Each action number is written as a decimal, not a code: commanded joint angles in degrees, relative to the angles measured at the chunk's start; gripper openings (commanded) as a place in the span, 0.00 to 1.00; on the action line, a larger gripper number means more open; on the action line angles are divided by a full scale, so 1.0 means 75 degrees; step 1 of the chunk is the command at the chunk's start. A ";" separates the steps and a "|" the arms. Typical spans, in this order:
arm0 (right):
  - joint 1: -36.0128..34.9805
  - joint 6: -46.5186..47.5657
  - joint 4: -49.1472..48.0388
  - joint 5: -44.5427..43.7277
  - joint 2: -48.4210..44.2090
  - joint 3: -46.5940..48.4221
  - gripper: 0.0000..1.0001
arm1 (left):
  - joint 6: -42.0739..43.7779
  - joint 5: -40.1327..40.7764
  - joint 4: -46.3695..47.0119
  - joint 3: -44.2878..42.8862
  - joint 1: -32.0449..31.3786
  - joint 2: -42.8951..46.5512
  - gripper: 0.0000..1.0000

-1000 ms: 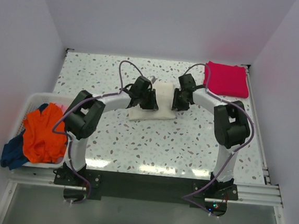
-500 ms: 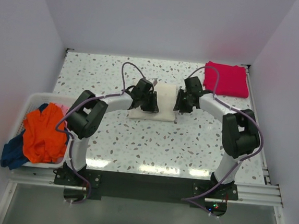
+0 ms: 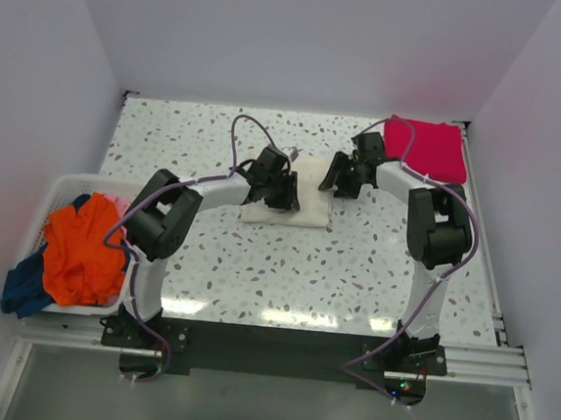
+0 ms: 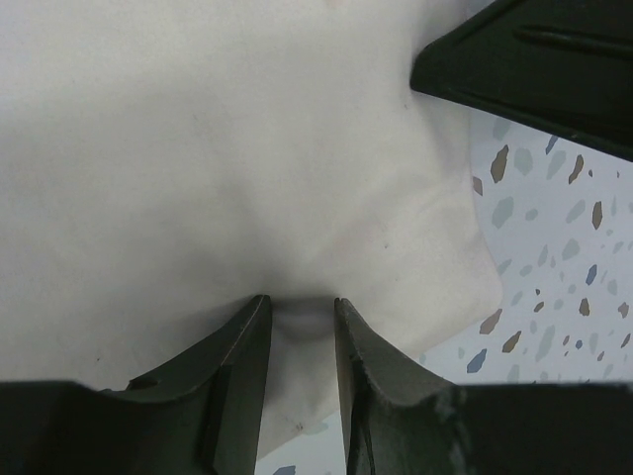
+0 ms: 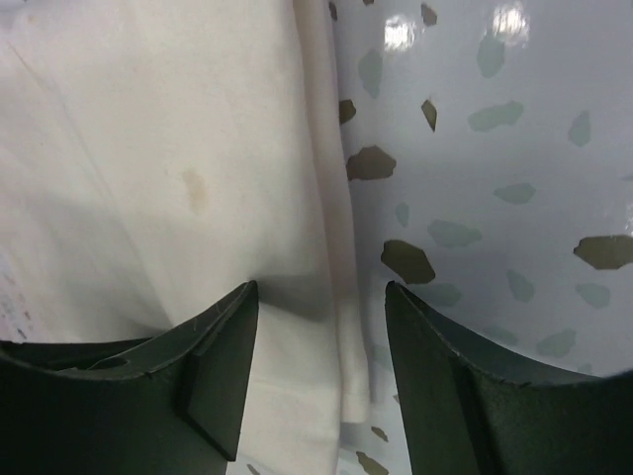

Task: Fold and stack the t-shirts
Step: Fold the tshirt, then neatly place the folded tshirt to the corner

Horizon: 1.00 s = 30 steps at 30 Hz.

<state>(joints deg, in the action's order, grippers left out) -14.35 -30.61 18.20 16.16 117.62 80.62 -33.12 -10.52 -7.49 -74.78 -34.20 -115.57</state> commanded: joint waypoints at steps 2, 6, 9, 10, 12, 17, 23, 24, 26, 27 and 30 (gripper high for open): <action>-0.0032 -0.0031 -0.0001 -0.0115 0.0149 0.0384 0.58 | 0.0315 -0.0097 -0.0232 -0.0177 -0.0023 0.0234 0.38; -0.0055 -0.0160 -0.0210 -0.0105 0.0254 0.0185 0.57 | 0.0303 -0.0132 -0.0186 -0.0107 -0.0023 0.0257 0.38; -0.0231 -0.0231 -0.0281 -0.0104 0.0360 0.0103 0.56 | 0.0268 -0.0167 -0.0139 -0.0084 -0.0023 0.0257 0.37; -0.0347 -0.0254 -0.0305 -0.0128 0.0371 0.0021 0.55 | 0.0257 -0.0179 -0.0139 -0.0084 -0.0023 0.0257 0.37; -0.0442 -0.0348 -0.0398 -0.0163 0.0395 -0.0050 0.55 | 0.0245 -0.0167 -0.0127 -0.0107 -0.0023 0.0257 0.37; -0.0641 -0.0430 -0.0270 -0.0350 0.0536 0.0032 0.49 | 0.0233 -0.0202 -0.0127 -0.0130 -0.0023 0.0257 0.37; -0.0630 -0.0126 0.0467 -0.1111 0.0477 0.0371 0.06 | 0.0221 -0.0226 -0.0337 -0.0387 -0.0011 0.0421 0.37; -0.0641 -0.0079 0.0677 -0.1240 0.0442 0.0418 0.00 | 0.0221 -0.0191 -0.0407 -0.0458 -0.0023 0.0467 0.37; -0.0641 0.0085 0.0854 -0.1638 0.0337 0.0559 0.00 | 0.0221 -0.0027 -0.0676 -0.0668 -0.0011 0.0666 0.37; -0.0641 0.0155 0.1006 -0.1779 0.0302 0.0606 0.00 | 0.0233 0.0032 -0.0759 -0.0727 0.0001 0.0760 0.37; -0.0618 0.0389 0.1090 -0.2131 0.0138 0.0700 0.00 | 0.0280 0.0219 -0.1017 -0.0857 0.0059 0.1158 0.37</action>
<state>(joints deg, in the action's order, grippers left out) -19.51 -30.98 21.37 7.38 119.74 84.33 -33.06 -10.52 -13.10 -77.80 -34.15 -112.97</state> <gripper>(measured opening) 0.067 0.372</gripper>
